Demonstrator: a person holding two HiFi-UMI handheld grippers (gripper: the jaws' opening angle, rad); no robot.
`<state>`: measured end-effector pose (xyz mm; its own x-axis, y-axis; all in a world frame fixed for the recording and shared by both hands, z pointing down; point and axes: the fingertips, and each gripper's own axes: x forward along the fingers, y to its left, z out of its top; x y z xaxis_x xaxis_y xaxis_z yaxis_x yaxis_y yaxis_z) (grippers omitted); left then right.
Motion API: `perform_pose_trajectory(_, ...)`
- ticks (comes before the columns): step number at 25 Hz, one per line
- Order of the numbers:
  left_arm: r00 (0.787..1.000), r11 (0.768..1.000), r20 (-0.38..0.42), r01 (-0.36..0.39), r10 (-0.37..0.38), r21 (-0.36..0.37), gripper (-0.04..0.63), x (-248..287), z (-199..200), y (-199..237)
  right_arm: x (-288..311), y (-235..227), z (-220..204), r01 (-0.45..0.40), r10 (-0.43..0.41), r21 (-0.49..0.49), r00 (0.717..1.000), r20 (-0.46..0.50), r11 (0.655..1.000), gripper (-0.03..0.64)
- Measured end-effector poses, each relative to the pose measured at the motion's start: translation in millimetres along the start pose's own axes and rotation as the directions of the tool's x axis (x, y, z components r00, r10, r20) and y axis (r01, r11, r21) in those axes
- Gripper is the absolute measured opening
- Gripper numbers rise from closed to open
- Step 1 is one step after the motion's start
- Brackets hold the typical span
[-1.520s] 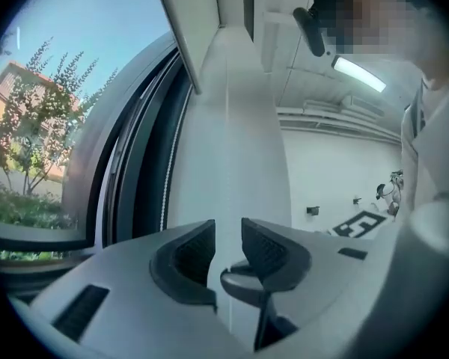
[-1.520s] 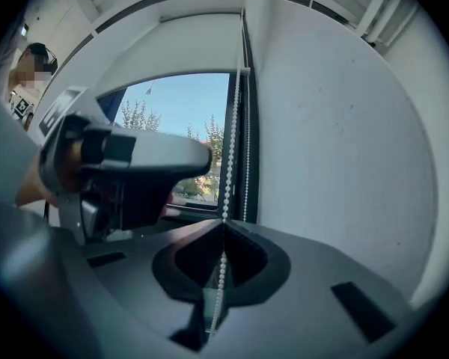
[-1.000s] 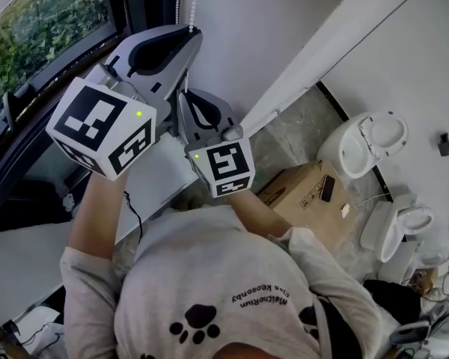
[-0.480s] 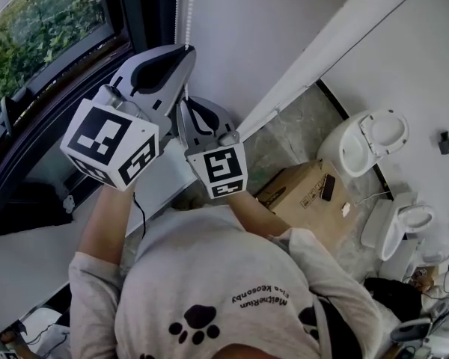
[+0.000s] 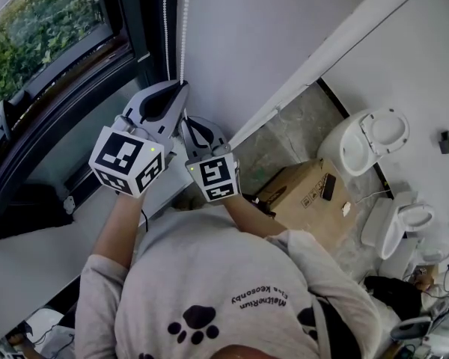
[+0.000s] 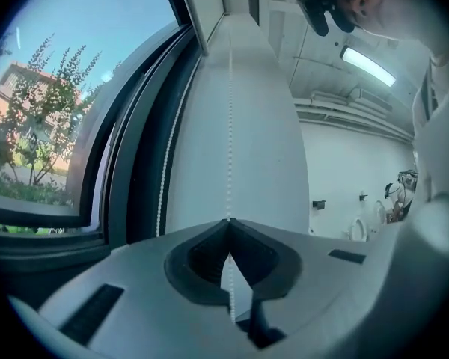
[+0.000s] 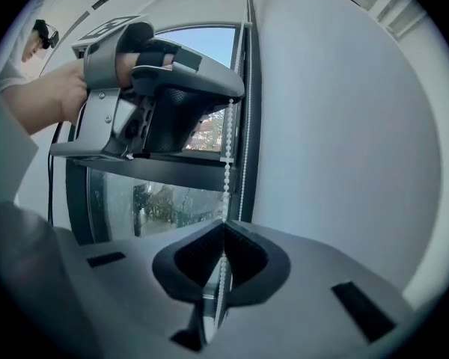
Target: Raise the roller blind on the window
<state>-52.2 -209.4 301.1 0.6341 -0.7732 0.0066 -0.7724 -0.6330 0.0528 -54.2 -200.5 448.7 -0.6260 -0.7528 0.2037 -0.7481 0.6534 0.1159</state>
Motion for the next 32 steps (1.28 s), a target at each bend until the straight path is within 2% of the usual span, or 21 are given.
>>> perform_pose_trajectory(14,0.998,0.998,-0.055,-0.032,0.029,-0.053,0.008,-4,-67,-2,5,14,-65,-0.053,0.05,-0.019,0.993,-0.109,0.998,0.011)
perform_pose_trajectory(20,0.996,0.995,-0.086,-0.04,0.032,-0.093,0.008,-5,-94,-1,4,15,-96,-0.061,0.059,-0.004,0.981,-0.185,0.998,0.011)
perform_pose_trajectory(32,0.994,0.995,-0.108,-0.033,0.023,-0.099,0.008,-5,-114,-9,0,20,-113,-0.079,0.078,0.004,0.974,-0.212,0.997,0.011)
